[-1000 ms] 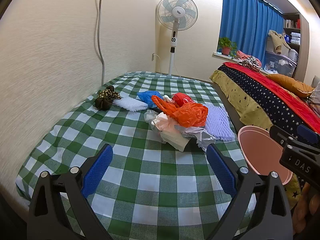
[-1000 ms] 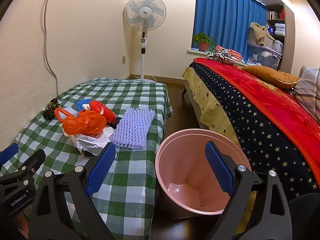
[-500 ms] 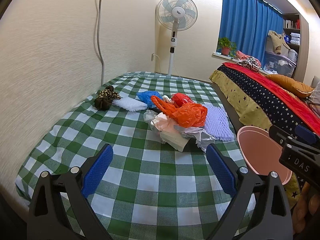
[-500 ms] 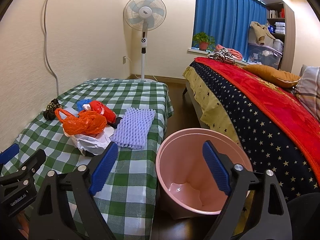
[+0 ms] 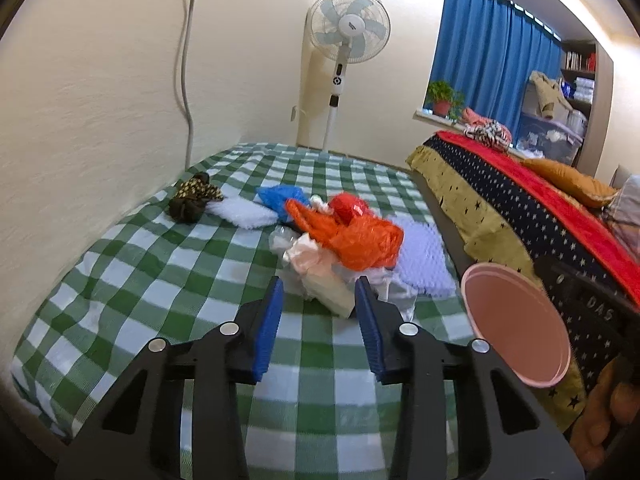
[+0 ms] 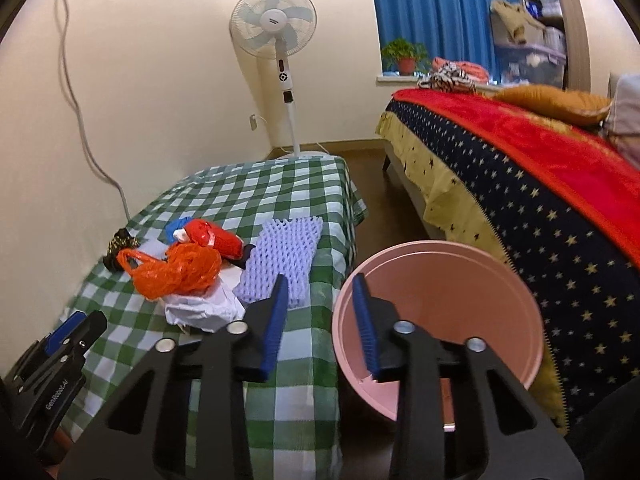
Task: Collect trash
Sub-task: 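Grasp the lavender foam net with the right tool while the left tool grasps the orange bag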
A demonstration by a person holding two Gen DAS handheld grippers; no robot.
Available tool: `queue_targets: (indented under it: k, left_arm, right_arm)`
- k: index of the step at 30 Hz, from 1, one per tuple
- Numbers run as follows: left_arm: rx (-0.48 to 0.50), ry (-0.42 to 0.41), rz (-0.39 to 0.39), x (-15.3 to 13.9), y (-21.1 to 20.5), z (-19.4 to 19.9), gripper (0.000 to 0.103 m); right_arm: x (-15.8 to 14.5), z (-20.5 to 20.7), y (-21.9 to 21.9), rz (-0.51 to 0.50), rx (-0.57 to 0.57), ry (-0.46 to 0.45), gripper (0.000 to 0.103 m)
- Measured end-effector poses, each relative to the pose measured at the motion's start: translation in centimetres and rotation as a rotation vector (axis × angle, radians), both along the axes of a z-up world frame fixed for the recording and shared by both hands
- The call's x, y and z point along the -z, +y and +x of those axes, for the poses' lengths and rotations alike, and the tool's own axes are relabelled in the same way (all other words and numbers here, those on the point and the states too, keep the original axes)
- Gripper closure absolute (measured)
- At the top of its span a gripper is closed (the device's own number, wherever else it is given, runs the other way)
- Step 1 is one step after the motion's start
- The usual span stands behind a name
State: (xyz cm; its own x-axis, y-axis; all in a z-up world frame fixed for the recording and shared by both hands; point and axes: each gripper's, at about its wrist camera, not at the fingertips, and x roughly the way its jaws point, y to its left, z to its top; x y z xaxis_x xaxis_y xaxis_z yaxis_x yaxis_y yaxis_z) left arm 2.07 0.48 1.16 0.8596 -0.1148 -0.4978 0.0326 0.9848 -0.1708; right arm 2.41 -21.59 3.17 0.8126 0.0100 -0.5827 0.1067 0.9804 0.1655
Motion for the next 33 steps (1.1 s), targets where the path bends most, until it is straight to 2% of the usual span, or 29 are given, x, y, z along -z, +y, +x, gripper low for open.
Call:
queue_targets:
  k: [6,15,23,27,30,33]
  left_arm:
    - [0.010,-0.034,-0.024,-0.1,-0.9,1.9,0.066]
    - [0.015,-0.017,-0.078,1.0,-1.3,4.9,0.066]
    - [0.027,-0.004,-0.096,1.4,-1.6,6.2,0.065]
    - [0.029,0.031,-0.099,2.0,-1.5,6.7,0.065]
    - [0.030,0.039,-0.108,2.1,-1.3,6.8,0.065]
    - [0.036,0.043,-0.109,2.2,-1.4,6.7,0.066]
  right_arm:
    - [1.1,2.5,0.2,0.036,-0.024,0.017,0.076]
    - [4.3,6.6,0.9,0.079,-0.037,0.081,0.074]
    - [7.2,9.6,1.5,0.094,-0.039,0.168,0.073]
    - [8.2,10.1,1.4,0.103,-0.033,0.211,0.073]
    - [8.6,10.3,1.4,0.105,-0.038,0.222,0.077]
    - [8.6,10.4,1.9,0.096,-0.060,0.226,0.090]
